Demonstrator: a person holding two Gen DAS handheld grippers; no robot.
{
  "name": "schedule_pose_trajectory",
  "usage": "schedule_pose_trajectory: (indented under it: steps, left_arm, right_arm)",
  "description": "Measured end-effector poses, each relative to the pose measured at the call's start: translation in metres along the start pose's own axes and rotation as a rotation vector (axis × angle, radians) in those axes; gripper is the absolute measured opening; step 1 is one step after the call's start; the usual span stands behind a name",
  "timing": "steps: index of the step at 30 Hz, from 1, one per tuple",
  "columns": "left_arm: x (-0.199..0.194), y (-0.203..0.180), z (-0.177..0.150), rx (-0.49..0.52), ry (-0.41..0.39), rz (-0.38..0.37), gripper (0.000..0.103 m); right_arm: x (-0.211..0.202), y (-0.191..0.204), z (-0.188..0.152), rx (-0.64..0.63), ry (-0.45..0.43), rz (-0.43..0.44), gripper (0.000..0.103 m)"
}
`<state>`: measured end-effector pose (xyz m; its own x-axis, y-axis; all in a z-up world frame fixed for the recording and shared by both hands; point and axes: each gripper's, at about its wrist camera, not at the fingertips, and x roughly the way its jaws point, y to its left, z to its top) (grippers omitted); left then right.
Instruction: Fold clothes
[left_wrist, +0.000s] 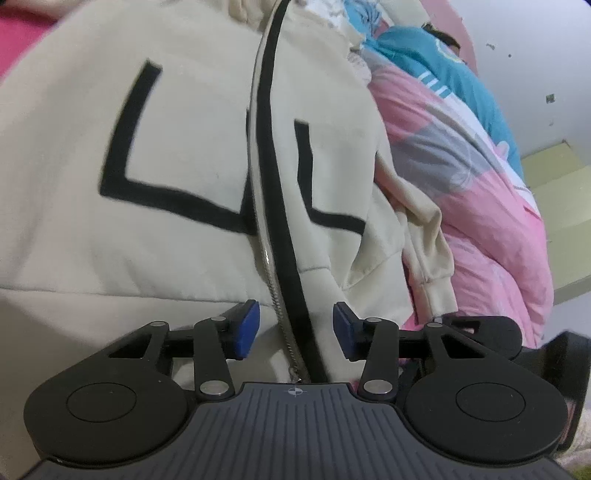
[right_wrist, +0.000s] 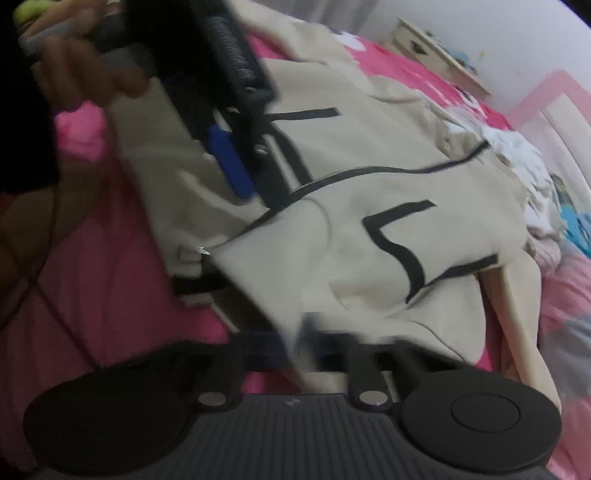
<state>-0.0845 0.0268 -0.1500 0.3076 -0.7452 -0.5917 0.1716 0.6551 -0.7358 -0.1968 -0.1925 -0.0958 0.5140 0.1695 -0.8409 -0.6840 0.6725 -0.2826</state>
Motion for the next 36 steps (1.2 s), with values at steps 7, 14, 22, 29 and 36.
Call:
schedule_pose_trajectory:
  steps: [7,14,22,29,36]
  left_arm:
    - [-0.003,-0.031,0.012,0.134,-0.041,0.014,0.045]
    - [0.024,-0.044,0.011,0.221,-0.012,0.118,0.045]
    - [0.048,-0.107,0.031,0.576,-0.094,0.179,0.057]
    - [0.113,-0.106,0.053,0.627,-0.077,0.316,0.058]
    - [0.101,-0.047,0.069,0.376,-0.067,0.277,0.052]
  right_arm:
    - [0.004,-0.001,-0.007,0.186,0.083,0.079,0.019]
    - [-0.043,-0.077,-0.020,0.532,-0.035,0.236,0.053]
    - [0.004,-0.255,-0.129,1.573,-0.182,0.182,0.063]
    - [0.073,-0.293,-0.181,2.122,-0.444,0.141,0.048]
    - [-0.019,-0.296,-0.048,1.088,-0.544,-0.358,0.007]
